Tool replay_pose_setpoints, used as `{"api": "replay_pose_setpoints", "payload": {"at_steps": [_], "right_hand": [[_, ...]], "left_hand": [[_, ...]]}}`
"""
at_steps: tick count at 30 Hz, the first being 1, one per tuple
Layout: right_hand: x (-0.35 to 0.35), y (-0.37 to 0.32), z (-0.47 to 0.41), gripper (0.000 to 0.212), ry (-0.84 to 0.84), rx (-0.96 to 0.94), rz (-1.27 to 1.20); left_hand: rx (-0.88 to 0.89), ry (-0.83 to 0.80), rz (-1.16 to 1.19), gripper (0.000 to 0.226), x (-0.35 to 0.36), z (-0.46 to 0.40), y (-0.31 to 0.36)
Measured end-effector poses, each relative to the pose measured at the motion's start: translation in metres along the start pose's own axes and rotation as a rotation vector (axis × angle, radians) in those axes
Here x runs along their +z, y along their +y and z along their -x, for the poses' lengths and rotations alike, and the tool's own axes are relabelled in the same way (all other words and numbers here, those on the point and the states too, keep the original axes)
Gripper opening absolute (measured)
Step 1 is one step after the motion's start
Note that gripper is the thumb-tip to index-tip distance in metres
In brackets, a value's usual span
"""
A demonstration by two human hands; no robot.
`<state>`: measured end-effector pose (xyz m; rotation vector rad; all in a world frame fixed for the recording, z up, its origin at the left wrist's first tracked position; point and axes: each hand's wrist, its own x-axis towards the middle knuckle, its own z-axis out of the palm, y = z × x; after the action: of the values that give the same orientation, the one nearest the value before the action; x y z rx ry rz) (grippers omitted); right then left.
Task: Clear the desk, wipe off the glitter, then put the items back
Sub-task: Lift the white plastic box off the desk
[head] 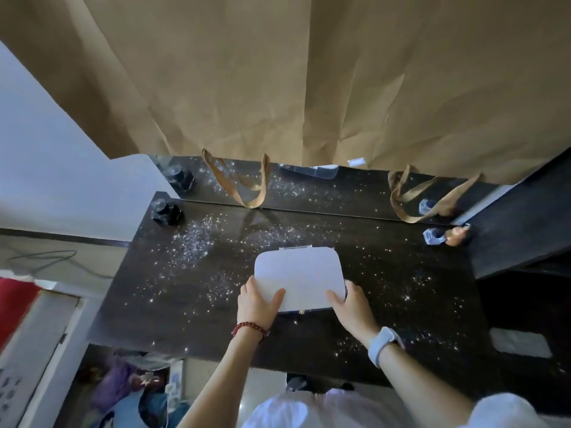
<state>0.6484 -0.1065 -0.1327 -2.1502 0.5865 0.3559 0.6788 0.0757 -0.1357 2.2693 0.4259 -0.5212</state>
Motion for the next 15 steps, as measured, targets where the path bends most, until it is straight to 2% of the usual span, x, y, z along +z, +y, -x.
{"api": "replay_pose_setpoints", "payload": {"at_steps": [4, 8, 12, 15], "right_hand": [[0.002, 0.002, -0.001, 0.031, 0.036, 0.013, -0.022], [-0.010, 0.012, 0.006, 0.034, 0.138, 0.010, -0.087], [-0.043, 0.033, 0.023, 0.037, 0.302, -0.044, -0.134], [-0.074, 0.061, 0.043, 0.037, 0.415, -0.008, -0.188]], "left_hand": [[0.022, 0.029, 0.012, 0.067, 0.005, -0.005, 0.004], [0.138, 0.042, 0.038, 0.064, 0.010, -0.001, 0.025], [0.267, -0.037, 0.055, 0.070, 0.027, 0.008, 0.061], [0.391, -0.108, 0.001, 0.072, 0.056, 0.025, 0.091]]}}
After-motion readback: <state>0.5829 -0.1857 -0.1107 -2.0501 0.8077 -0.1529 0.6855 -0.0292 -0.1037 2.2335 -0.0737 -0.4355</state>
